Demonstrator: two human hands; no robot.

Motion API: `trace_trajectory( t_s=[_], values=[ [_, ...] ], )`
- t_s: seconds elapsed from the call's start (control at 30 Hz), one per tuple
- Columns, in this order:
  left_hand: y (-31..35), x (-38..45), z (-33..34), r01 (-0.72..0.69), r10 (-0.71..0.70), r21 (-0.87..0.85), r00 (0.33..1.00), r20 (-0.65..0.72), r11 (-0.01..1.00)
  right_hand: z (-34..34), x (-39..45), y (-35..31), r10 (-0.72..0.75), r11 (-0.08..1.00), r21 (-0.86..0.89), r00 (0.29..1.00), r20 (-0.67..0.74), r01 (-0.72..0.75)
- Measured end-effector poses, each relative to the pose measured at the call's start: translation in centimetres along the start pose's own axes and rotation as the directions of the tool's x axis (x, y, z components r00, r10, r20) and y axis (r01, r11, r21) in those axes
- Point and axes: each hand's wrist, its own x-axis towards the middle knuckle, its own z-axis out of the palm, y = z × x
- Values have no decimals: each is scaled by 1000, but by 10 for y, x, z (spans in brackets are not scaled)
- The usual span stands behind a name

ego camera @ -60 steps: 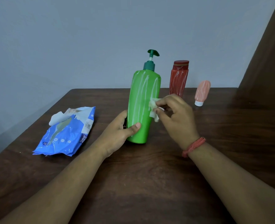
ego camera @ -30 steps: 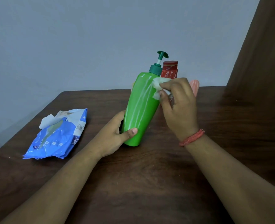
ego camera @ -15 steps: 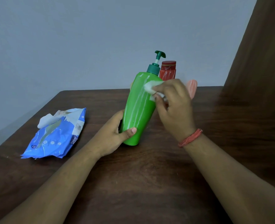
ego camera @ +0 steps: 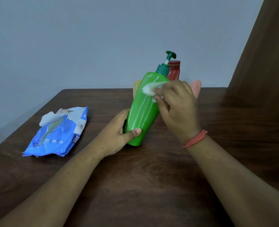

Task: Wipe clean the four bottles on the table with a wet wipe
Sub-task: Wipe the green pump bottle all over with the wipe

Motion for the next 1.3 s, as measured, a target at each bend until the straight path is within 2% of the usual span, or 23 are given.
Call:
trace_trajectory(
  t_s=[0.03, 0.17, 0.3, 0.43, 0.57, 0.7, 0.83, 0.93, 1.1, 1.2, 1.3],
  values=[
    [0, 0, 0, -4, 4, 0, 1000, -3, 1000, 0, 0, -2, -21, 1000, -17, 1000, 6, 21],
    [2, -1, 2, -39, 39, 60, 999, 7, 997, -7, 13, -1, 52, 996, -62, 991, -121, -60],
    [6, -2, 3, -59, 59, 100, 998, -2, 993, -6, 12, -8, -54, 985, -169, 998, -32, 48],
    [7, 0, 5, -85, 88, 153, 996, -10, 985, -12, 16, -5, 45, 985, -161, 993, -107, -62],
    [4, 0, 5, -77, 81, 142, 996, -24, 987, -9, 10, -13, -57, 971, -235, 998, -18, 51],
    [3, -1, 5, -88, 93, 153, 995, -28, 984, -13, 16, -2, 73, 981, -170, 993, -97, -88],
    [2, -1, 3, -66, 71, 103, 997, -37, 993, -8, 7, -9, -28, 983, -181, 1000, 11, 29],
    [2, -1, 4, -70, 73, 93, 997, -25, 993, -11, 11, 2, 91, 989, -110, 991, -99, -101],
    [-2, -1, 3, -32, 32, 3, 999, -36, 999, -7, 4, -3, -27, 994, -106, 999, 29, 30],
    [-2, -1, 3, -26, 27, 14, 999, -33, 1000, -6, 5, -1, 11, 998, -66, 1000, -1, -12],
    [-4, -1, 3, -19, 19, 8, 998, -60, 1000, 0, -5, -7, -131, 989, -49, 979, 159, 140]
  ],
)
